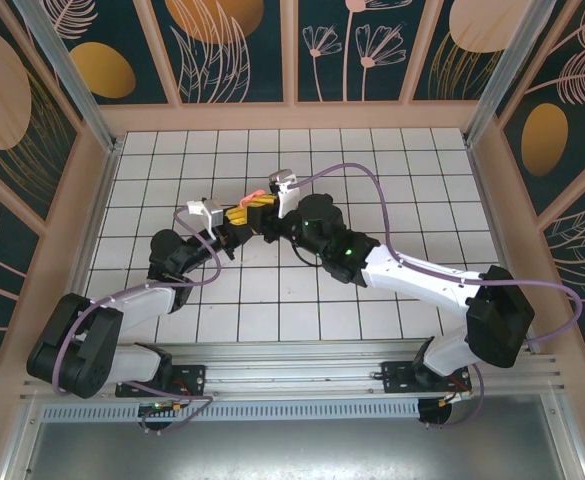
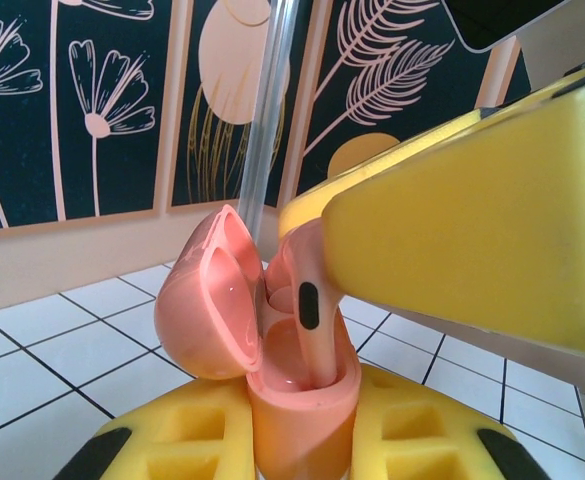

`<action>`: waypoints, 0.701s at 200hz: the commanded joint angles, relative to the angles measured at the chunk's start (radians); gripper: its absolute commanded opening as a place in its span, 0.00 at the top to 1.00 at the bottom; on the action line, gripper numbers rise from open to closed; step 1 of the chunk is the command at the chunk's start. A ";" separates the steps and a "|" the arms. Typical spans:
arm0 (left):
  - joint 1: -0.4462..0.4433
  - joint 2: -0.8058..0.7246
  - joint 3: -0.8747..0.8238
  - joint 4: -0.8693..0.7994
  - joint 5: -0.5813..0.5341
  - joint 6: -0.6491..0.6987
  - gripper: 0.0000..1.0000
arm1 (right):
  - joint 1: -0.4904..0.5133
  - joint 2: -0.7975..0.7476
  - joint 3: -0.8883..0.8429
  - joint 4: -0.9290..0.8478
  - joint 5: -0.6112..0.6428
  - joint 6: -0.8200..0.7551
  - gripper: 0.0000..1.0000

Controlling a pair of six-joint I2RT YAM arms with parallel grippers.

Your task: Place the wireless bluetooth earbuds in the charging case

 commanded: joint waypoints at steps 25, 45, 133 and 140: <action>-0.003 -0.031 0.020 0.059 0.005 -0.011 0.88 | 0.007 0.021 0.004 0.020 -0.032 0.004 0.76; -0.003 -0.036 0.019 0.057 0.006 -0.006 0.88 | 0.008 0.021 0.001 -0.014 -0.026 0.008 0.76; -0.004 -0.052 0.008 0.056 0.005 0.022 0.87 | 0.006 -0.031 -0.048 -0.120 0.019 -0.009 0.76; -0.004 -0.054 0.007 0.055 0.005 0.023 0.87 | 0.006 -0.033 -0.048 -0.132 0.019 -0.015 0.76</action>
